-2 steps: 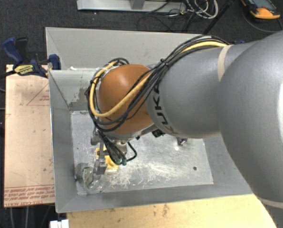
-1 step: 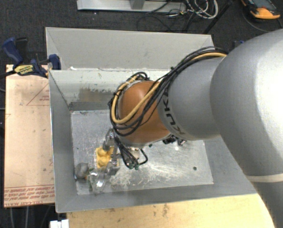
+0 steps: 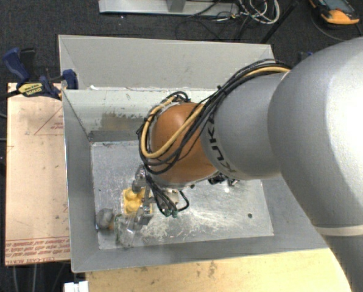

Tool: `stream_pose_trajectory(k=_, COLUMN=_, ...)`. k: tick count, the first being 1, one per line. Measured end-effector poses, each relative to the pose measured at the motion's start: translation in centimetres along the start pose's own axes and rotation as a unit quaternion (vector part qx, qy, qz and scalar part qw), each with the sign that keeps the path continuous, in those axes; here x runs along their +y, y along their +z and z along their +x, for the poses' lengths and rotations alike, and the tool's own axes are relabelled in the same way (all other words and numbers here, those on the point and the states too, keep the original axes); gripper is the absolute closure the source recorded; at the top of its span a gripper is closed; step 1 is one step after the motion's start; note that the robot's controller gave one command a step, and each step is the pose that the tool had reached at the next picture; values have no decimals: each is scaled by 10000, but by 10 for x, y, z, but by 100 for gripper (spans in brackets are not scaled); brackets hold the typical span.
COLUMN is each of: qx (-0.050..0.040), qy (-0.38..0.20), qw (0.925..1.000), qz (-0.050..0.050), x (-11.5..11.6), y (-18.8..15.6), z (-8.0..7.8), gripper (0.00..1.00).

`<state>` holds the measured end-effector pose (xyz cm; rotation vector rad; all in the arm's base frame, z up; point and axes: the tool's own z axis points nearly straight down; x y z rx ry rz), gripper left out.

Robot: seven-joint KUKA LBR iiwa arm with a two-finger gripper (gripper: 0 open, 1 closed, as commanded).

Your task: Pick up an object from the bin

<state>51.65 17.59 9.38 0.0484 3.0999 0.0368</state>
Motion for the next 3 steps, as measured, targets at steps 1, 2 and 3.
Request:
stream_pose_trajectory(k=1, qx=151, qy=-5, qw=9999, qz=85, x=1, y=-11, z=-7, gripper=0)
stream_pose_trajectory(k=2, qx=72, qy=-471, qw=9988, qz=78, x=-2, y=14, z=-8, gripper=0)
stream_pose_trajectory(k=3, qx=36, qy=-538, qw=9985, qz=79, x=1, y=15, z=-13, gripper=100)
